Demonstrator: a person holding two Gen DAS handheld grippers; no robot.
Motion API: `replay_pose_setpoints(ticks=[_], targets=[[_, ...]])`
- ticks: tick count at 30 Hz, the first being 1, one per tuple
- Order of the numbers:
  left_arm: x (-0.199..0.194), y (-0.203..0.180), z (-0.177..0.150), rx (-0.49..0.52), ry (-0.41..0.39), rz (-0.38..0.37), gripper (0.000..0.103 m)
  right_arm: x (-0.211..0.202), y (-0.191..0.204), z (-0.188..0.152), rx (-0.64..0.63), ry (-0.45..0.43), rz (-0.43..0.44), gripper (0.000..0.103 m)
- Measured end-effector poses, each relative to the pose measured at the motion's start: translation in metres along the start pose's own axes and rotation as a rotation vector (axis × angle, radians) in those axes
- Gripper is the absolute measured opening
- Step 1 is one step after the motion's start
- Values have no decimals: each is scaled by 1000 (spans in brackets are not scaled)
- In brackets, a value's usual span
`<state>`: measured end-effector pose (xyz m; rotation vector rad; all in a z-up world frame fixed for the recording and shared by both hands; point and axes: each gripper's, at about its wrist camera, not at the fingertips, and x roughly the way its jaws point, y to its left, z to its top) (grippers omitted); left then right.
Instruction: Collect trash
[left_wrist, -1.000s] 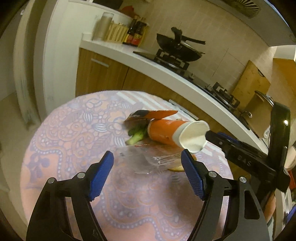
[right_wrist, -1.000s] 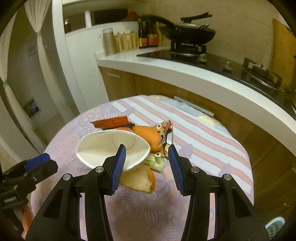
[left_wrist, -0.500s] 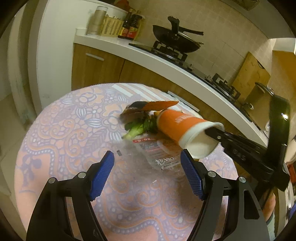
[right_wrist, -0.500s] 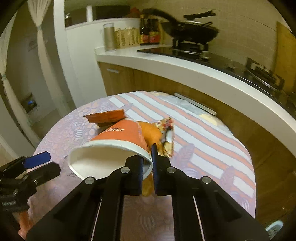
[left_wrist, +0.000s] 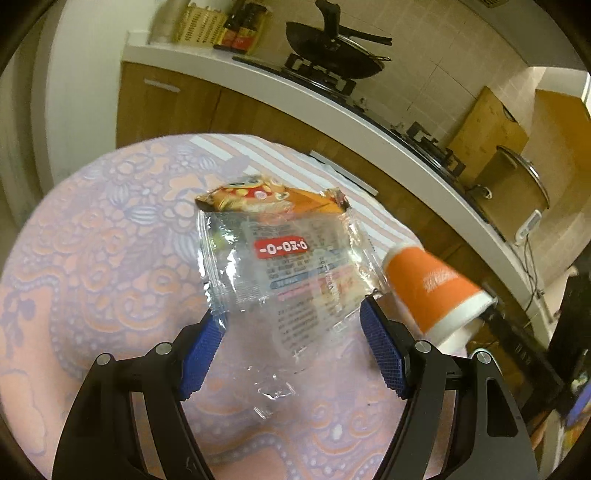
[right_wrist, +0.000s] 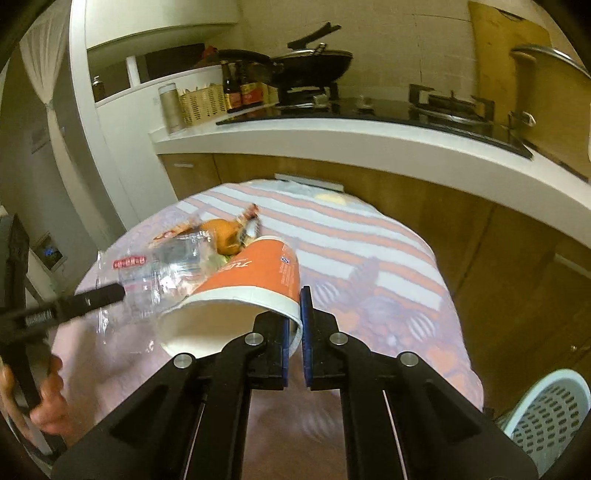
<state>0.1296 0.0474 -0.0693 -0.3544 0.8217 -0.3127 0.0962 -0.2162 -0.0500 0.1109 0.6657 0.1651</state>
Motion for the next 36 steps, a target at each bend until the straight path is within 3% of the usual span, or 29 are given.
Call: replay_pose_setpoints(ticks=[1, 5, 6, 18, 22, 25, 27, 28, 32, 36], targets=[[2, -1, 0, 1, 1, 2, 66, 0, -3, -4, 0, 8, -2, 4], [14, -3, -1, -1, 38, 10, 27, -2, -7, -16, 0, 25, -7, 4], [16, -4, -2, 2, 49, 16, 21, -3, -7, -19, -6, 25, -14, 4], [-26, -3, -70, -84, 82, 73, 17, -23, -21, -43, 22, 36, -35, 4], [-35, -16, -96, -40, 141, 28, 30, -28, -23, -52, 20, 50, -34, 4], [-40, -31, -107, 38, 163, -9, 43, -31, -24, -58, 23, 59, -26, 4], [-44, -38, -113, 92, 183, -47, 61, -35, -24, -60, 17, 56, -23, 4], [-46, -40, -116, 117, 194, -60, 61, -36, -24, -61, 14, 57, -17, 4], [-68, -39, -118, 210, 159, -65, 61, -43, -24, -63, 6, 64, -5, 5], [-86, -22, -89, 186, 40, 4, 78, -45, -28, -59, 27, 57, 22, 10]])
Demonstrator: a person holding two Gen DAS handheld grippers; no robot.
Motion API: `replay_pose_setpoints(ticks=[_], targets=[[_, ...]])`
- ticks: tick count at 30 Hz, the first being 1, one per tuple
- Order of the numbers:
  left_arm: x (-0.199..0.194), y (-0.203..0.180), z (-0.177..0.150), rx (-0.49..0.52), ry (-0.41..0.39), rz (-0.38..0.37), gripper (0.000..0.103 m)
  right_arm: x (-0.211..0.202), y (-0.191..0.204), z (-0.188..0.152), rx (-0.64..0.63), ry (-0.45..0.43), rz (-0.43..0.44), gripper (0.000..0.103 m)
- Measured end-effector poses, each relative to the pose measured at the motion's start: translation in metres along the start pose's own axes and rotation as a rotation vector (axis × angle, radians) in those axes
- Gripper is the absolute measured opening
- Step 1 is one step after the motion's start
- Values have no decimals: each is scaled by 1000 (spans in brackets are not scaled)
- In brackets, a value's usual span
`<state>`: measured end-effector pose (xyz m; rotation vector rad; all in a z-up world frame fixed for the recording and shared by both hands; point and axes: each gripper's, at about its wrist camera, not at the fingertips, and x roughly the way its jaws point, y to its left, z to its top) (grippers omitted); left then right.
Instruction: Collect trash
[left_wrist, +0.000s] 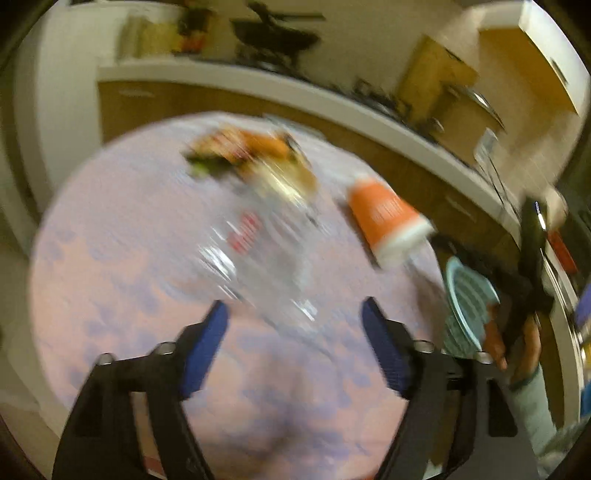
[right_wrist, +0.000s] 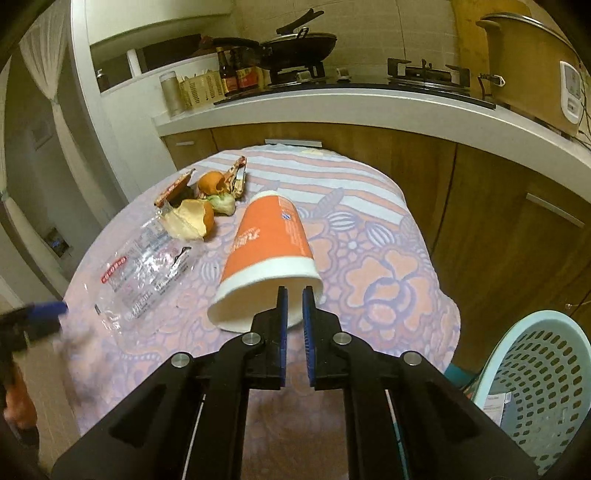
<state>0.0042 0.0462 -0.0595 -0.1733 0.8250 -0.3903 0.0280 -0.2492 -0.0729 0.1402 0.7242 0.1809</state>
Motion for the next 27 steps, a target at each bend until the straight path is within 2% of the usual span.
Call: replay_pose_setpoints(ticks=[1, 3, 4, 5, 6, 9, 13, 16, 19, 21, 23, 27], targets=[[2, 9, 9, -13, -20, 11, 78, 0, 0, 1, 5, -1, 2, 12], [11, 20, 20, -30, -19, 23, 78, 2, -1, 3, 20, 0, 14, 23], [19, 25, 25, -40, -10, 28, 78, 3, -1, 4, 25, -1, 13, 34], [29, 30, 29, -45, 5, 18, 78, 4, -2, 5, 31, -8, 7, 53], [38, 36, 32, -49, 17, 16, 78, 4, -2, 5, 39, -18, 5, 67], [63, 40, 38, -55, 63, -12, 78, 8, -7, 9, 79, -19, 40, 78], [86, 41, 40, -85, 97, -77, 75, 24, -10, 16, 136, 9, 129, 82], [93, 31, 41, -78, 102, -100, 62, 33, 1, 21, 120, 16, 177, 82], [100, 17, 41, -45, 114, -105, 44, 34, 15, 22, 75, 18, 206, 82], [105, 13, 40, -38, 129, -95, 20, 37, 25, 20, 34, 30, 203, 82], [107, 10, 38, -41, 128, -103, 5, 37, 33, 18, 0, 45, 203, 82], [98, 8, 36, -46, 101, -76, 2, 36, 45, 18, -43, 33, 180, 82]])
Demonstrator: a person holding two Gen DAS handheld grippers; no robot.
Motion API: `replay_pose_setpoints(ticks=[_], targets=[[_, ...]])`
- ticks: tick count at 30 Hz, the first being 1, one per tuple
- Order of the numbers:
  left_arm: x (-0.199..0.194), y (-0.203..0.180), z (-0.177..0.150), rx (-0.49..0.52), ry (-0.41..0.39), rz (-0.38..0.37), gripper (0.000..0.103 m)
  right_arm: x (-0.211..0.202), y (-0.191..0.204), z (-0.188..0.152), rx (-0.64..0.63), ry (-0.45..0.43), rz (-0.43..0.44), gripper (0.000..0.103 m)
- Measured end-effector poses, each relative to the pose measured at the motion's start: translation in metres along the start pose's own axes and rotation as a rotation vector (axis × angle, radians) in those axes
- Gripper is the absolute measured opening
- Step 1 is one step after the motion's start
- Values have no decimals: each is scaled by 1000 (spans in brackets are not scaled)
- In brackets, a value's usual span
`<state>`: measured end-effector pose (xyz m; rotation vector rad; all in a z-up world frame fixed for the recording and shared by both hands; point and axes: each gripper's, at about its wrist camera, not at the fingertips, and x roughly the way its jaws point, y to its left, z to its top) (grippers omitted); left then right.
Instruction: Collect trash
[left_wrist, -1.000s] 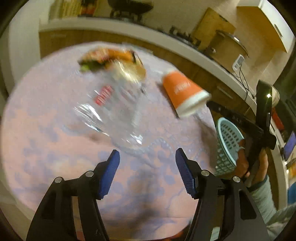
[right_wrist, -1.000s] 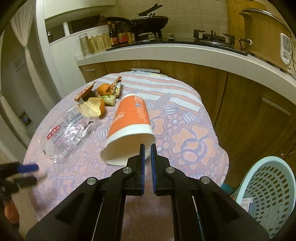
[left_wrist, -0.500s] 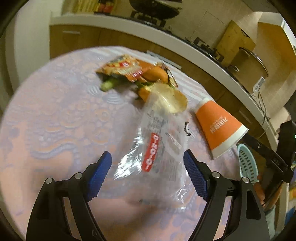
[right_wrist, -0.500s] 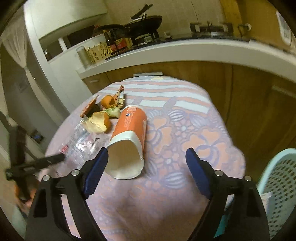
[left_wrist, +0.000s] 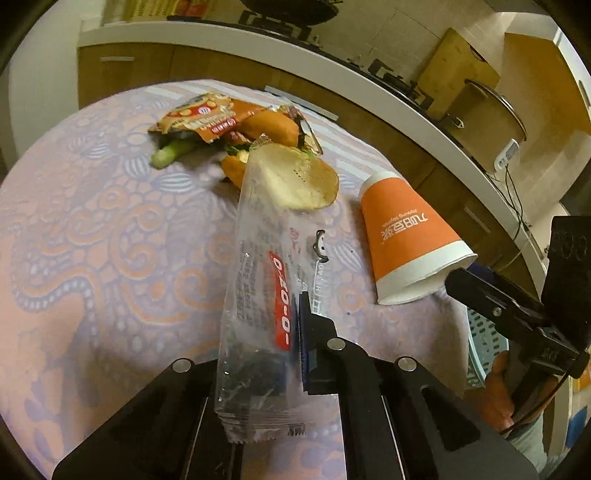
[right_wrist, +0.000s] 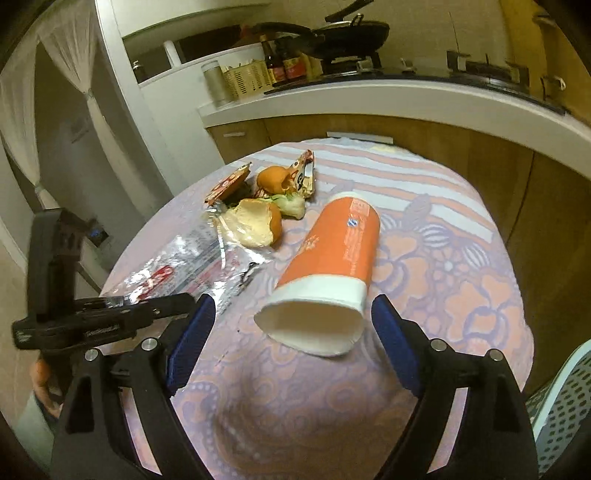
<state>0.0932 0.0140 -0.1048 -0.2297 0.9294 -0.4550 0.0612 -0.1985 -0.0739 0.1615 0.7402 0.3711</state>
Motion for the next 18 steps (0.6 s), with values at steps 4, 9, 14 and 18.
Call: replay_pose_setpoints(ticks=[4, 9, 14, 18], targets=[[-18, -12, -3, 41, -66, 61, 1, 13, -2, 9, 49, 12, -9, 82], [-29, -20, -3, 63, -116, 107, 1, 31, -7, 18, 107, 37, -36, 55], [-34, -33, -3, 93, -141, 101, 0, 26, -15, 16, 158, 39, -18, 45], [-39, -51, -4, 125, -166, 76, 0, 4, -18, 13, 157, -6, -31, 43]])
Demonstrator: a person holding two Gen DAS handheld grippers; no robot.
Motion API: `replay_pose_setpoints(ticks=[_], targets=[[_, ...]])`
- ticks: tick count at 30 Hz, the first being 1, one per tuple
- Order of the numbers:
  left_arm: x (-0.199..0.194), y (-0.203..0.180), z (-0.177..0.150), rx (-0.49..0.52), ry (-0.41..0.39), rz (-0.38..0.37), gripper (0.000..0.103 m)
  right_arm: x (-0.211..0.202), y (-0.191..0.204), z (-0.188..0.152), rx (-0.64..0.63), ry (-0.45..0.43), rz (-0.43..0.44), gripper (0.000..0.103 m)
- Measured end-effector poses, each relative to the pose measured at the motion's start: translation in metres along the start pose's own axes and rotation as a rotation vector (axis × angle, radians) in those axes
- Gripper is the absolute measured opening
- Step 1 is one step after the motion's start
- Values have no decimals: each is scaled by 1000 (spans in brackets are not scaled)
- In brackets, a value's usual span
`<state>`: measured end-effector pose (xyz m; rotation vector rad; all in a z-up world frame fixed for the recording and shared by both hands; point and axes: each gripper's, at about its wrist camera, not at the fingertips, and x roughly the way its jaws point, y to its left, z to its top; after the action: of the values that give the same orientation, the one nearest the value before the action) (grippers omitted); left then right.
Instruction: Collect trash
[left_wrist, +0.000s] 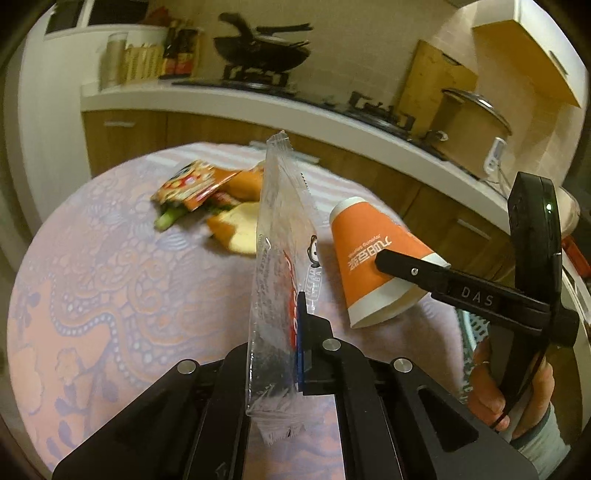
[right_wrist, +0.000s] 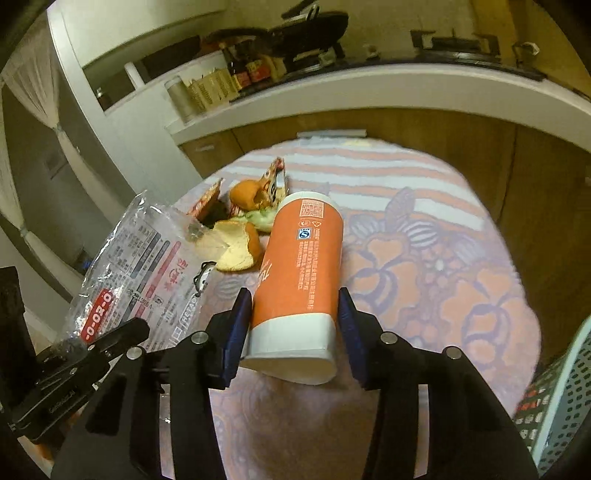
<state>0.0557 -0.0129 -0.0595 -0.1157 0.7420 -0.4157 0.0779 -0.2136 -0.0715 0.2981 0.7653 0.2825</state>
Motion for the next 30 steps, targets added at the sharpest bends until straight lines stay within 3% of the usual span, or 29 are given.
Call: replay_pose_setpoints(ticks=[7, 17, 25, 30], targets=[[-6, -50, 12, 80, -36, -66, 0, -58, -23, -2, 14, -101, -47, 43], [18, -145, 21, 215, -12, -204, 0, -147, -78, -18, 39, -231, -238, 43], [48, -228, 7, 323, 59, -316, 0, -194, -136, -49, 106, -249, -401, 43], [69, -270, -9, 370, 115, -369, 0, -212, -169, -74, 179, -229, -454, 43]])
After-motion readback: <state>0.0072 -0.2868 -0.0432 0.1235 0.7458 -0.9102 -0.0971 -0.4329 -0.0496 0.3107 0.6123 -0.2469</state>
